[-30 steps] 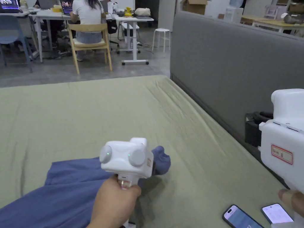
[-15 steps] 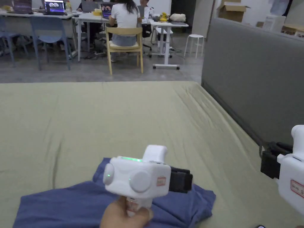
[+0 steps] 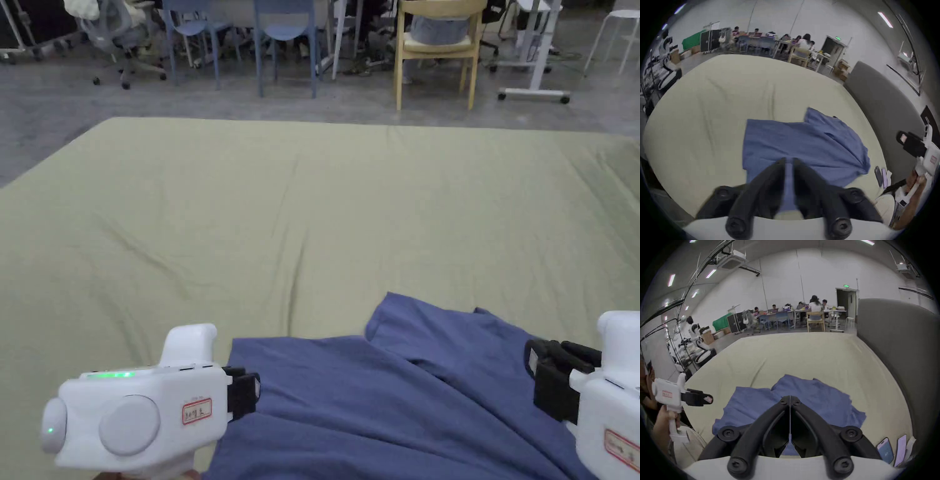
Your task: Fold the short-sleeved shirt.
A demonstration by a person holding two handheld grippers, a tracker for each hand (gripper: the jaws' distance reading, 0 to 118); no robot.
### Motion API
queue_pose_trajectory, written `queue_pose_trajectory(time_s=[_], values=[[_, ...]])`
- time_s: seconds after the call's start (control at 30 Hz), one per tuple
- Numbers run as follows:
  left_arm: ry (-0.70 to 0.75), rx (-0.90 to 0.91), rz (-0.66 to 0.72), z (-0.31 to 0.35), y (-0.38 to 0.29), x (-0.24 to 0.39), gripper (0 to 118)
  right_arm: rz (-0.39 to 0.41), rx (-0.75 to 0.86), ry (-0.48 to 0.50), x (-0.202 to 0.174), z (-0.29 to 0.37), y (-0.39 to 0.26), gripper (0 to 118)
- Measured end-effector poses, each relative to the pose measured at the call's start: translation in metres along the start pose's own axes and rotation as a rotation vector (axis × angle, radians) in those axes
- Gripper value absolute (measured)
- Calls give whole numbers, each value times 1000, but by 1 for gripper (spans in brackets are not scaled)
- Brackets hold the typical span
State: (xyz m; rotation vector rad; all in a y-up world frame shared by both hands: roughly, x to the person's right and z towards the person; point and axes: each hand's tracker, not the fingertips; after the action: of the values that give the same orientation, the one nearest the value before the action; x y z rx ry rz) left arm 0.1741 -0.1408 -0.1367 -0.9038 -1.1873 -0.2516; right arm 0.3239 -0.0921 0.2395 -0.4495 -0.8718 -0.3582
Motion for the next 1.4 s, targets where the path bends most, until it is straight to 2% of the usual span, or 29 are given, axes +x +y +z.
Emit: queue_pose_trajectory(time_s=[0.03, 0.07, 0.1, 0.2, 0.3, 0.47, 0.57, 0.6, 0.63, 0.67, 0.7, 0.77, 0.83, 0.87, 0.9, 0.93, 0.97, 1.0, 1.13, 1.17, 1.2, 1.23, 1.3, 1.33, 1.37, 1.4], values=[[-4, 26, 24, -6, 4, -10, 46, -3, -6, 4, 1, -4, 0, 3], [-13, 35, 31, -22, 4, -14, 91, -6, -13, 3, 2, -8, 0, 3], [3, 32, 25, -36, 13, -21, 118, -6, -21, 0, 3, -12, -1, 3], [97, -18, -90, -105, 35, -36, 118, 5, -59, -29, 12, -21, -5, 3], [156, -159, -146, -184, 59, -48, 118, 13, -107, -73, 22, -29, -13, 3], [227, -225, -191, -244, 56, -44, 118, 2, -162, -147, 42, -37, -23, 3], [229, -244, -170, -261, 56, -37, 114, -19, -190, -197, 59, -44, -27, 3], [202, -194, -123, -242, 53, -37, 106, -27, -205, -228, 65, -46, -28, 3], [159, -156, -85, -232, 55, -36, 91, -31, -217, -258, 72, -48, -29, 3], [162, -148, -93, -223, 55, -35, 57, -38, -230, -291, 79, -50, -31, 3], [146, -140, -107, -215, 56, -35, 0, -51, -245, -327, 87, -53, -33, 3], [-138, -72, 37, -185, 50, -44, 0, -99, -259, -354, 103, -57, -38, 3], [-89, -68, 43, -170, 47, -31, 0, -159, -272, -351, 118, -62, -43, 3], [-139, -36, 56, -157, 50, -37, 0, -188, -285, -347, 124, -65, -46, 6], [-207, 8, 80, -144, 49, -34, 0, -225, -302, -331, 131, -69, -50, 24], [-258, 39, 91, -130, 49, -30, 0, -268, -325, -311, 136, -72, -53, 62], [-298, 79, 91, -122, 56, -24, 0, -319, -360, -286, 143, -77, -58, 113], [-324, 111, 84, -108, 57, -17, 0, -363, -427, -270, 151, -86, -67, 118], [-323, 157, 71, -76, 59, -4, 0, -442, -491, -285, 161, -102, -92, 117], [-332, 160, 89, -67, 58, -3, 0, -435, -499, -292, 161, -104, -95, 107], [-334, 177, 110, -58, 55, -4, 0, -409, -510, -317, 157, -104, -99, 83], [-329, 176, 112, -60, 58, -4, 0, -386, -546, -360, 156, -106, -102, 83], [-310, 177, 132, -50, 54, -6, 0, -379, -575, -365, 154, -111, -105, 52], [-295, 192, 131, -44, 52, -7, 0, -406, -547, -315, 155, -107, -106, 14], [-281, 208, 129, -45, 55, -7, 0, -424, -499, -292, 152, -100, -103, 9], [-269, 229, 128, -39, 56, -8, 0, -396, -461, -294, 146, -95, -95, 8]])
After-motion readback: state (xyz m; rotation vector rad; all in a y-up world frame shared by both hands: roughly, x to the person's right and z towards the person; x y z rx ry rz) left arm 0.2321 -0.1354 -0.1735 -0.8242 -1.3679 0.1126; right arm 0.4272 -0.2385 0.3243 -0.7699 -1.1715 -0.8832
